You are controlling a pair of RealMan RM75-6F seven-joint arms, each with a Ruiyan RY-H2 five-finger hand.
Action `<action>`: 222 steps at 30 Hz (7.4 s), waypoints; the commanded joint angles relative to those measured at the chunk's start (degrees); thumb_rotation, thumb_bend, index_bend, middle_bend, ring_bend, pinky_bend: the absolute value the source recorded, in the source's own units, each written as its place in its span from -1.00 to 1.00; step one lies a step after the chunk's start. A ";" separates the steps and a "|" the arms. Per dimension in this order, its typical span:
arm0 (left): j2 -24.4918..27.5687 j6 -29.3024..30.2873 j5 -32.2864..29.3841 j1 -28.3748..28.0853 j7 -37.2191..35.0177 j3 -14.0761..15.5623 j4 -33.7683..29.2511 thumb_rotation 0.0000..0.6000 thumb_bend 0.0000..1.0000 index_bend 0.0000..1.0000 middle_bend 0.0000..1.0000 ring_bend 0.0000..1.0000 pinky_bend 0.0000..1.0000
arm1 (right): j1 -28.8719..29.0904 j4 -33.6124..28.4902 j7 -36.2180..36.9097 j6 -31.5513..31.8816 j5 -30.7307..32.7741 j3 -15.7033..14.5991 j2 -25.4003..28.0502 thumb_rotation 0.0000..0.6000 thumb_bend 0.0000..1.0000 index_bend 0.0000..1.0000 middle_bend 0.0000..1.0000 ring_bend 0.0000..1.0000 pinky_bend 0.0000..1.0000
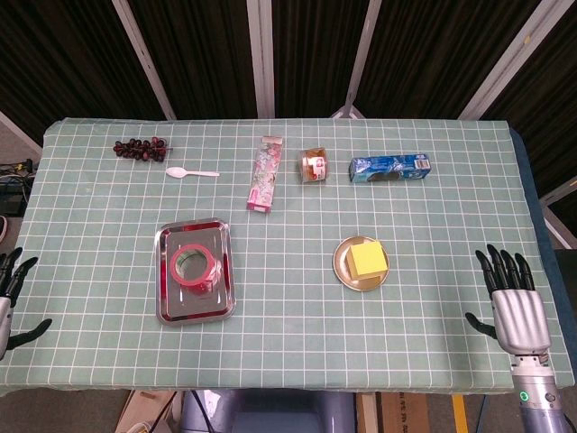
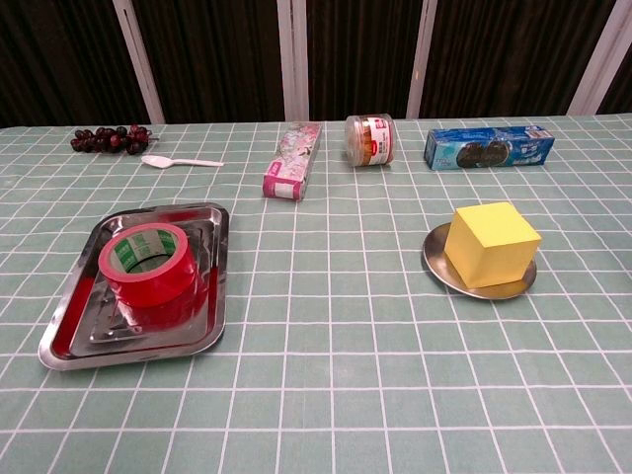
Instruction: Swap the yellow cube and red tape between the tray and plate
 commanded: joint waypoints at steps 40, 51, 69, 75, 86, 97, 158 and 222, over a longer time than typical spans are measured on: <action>-0.55 0.29 -2.55 -0.01 0.86 -1.56 0.25 1.00 -0.92 -0.74 -1.00 -1.00 -1.00 | 25.94 -13.66 -5.60 -37.19 20.58 5.52 5.03 1.00 -0.78 -0.95 -1.00 -0.99 -0.97; -0.84 1.56 -2.91 0.62 2.10 -1.83 0.13 1.00 -0.92 -0.74 -1.00 -1.00 -1.00 | 34.75 -7.13 -13.17 -41.32 32.48 5.27 -0.96 1.00 -0.77 -0.91 -1.00 -0.88 -0.96; -1.53 2.23 -2.90 0.88 3.77 -1.96 -0.46 1.00 -0.92 -0.74 -1.00 -1.00 -1.00 | 38.59 4.84 -12.75 -39.54 33.34 3.02 -8.96 1.00 -0.46 -0.23 -0.41 -0.18 -0.48; -1.61 1.93 -2.57 0.75 3.59 -1.80 -0.59 1.00 -0.92 -0.74 -1.00 -1.00 -1.00 | 38.89 7.70 -11.68 -37.84 30.91 3.14 -11.14 1.00 -0.37 -0.10 -0.30 -0.06 -0.35; -1.50 1.61 -3.78 0.68 3.06 -2.44 -0.17 1.00 -0.92 -0.74 -1.00 -1.00 -1.00 | 44.06 -0.14 -13.11 -37.37 32.43 9.39 -7.97 1.00 -0.36 -0.09 -0.30 -0.06 -0.35; -1.63 0.67 -5.84 0.16 2.76 -3.52 0.82 1.00 -0.92 -0.74 -1.00 -1.00 -1.00 | 54.66 9.21 -15.39 -43.15 44.81 10.98 -19.61 1.00 -0.36 -0.09 -0.30 -0.08 -0.35; -9.77 -34.48 -36.62 -30.97 35.77 -8.62 -5.85 1.00 -1.00 -0.98 -1.00 -1.00 -0.98 | 8.22 -0.23 14.67 3.16 1.89 -12.69 3.60 1.00 -0.71 -1.00 -1.00 -0.89 -1.00; -33.03 -42.90 -25.88 -52.84 24.13 -9.17 6.39 1.00 -0.09 -0.45 -0.27 -0.40 -0.18 | 2.76 0.74 18.30 -1.85 1.08 -3.38 3.48 1.00 -0.71 -1.00 -1.00 -0.86 -1.00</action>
